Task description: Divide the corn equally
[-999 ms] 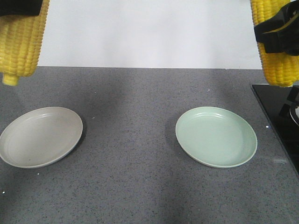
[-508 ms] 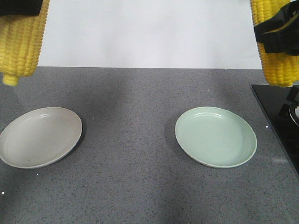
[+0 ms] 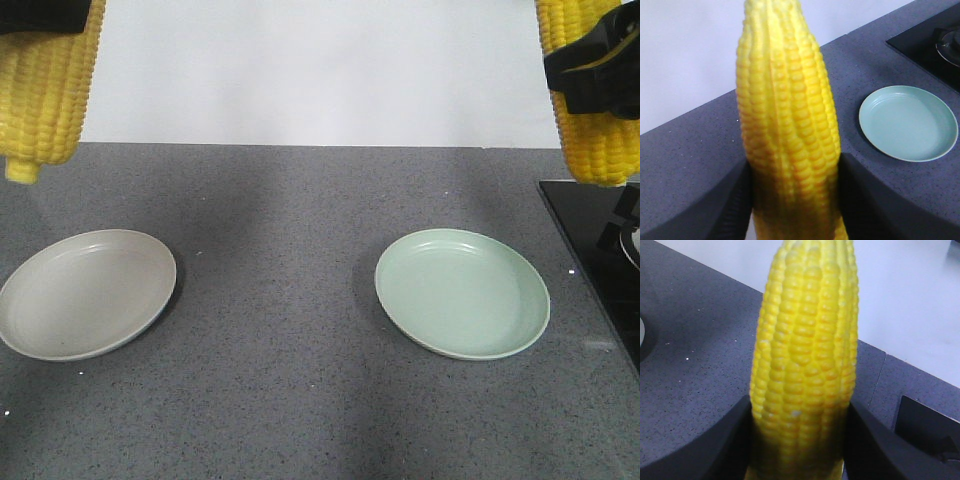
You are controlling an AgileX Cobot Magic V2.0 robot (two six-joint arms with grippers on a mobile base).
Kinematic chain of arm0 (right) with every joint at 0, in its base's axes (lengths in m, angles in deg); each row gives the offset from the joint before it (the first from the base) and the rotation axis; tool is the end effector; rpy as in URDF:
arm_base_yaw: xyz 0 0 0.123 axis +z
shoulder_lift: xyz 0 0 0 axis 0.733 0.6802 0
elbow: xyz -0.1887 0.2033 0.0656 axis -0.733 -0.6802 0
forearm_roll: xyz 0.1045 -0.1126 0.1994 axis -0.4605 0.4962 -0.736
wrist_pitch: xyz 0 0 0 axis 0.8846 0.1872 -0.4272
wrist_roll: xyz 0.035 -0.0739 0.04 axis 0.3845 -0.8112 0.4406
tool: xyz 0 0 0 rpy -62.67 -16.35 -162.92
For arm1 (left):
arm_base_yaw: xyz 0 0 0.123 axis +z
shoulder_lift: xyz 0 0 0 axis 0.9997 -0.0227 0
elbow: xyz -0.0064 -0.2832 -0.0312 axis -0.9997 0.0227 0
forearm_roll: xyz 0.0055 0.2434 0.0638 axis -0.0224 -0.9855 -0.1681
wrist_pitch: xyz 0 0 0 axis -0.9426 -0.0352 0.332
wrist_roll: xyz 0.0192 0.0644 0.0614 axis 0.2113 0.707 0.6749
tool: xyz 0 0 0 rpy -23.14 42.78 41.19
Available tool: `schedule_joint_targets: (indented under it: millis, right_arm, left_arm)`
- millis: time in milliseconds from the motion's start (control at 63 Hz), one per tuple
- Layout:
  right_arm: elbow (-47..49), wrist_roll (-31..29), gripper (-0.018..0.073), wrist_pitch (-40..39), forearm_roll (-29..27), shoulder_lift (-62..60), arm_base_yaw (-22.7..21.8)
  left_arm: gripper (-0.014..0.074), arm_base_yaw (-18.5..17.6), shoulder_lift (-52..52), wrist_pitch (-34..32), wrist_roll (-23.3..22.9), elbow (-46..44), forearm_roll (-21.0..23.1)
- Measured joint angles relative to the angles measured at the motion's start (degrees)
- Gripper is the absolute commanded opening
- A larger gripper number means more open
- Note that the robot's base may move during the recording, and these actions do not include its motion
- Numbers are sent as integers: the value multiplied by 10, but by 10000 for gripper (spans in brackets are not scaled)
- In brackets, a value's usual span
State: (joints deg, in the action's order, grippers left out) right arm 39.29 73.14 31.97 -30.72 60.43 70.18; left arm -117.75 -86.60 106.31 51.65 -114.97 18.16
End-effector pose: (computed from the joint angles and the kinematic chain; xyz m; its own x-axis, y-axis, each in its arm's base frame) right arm 0.2003 0.0730 0.4809 -0.4047 -0.3831 -0.8303 -0.3777 0.8970 -0.2298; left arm 0.1868 -0.1011 0.5263 -0.4540 0.3002 -0.8389 0.4864 0.8724 0.0489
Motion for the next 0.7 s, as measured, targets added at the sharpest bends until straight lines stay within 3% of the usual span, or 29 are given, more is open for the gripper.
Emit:
schedule_joint_targets:
  millis: [381,698]
  right_arm:
    - [0,0,-8,0,0,0,0]
    - [0,0,-8,-1,0,0,0]
  left_arm:
    - [-6,0,0,-61,1,0,0]
    - [-6,0,0,-70,2,0,0]
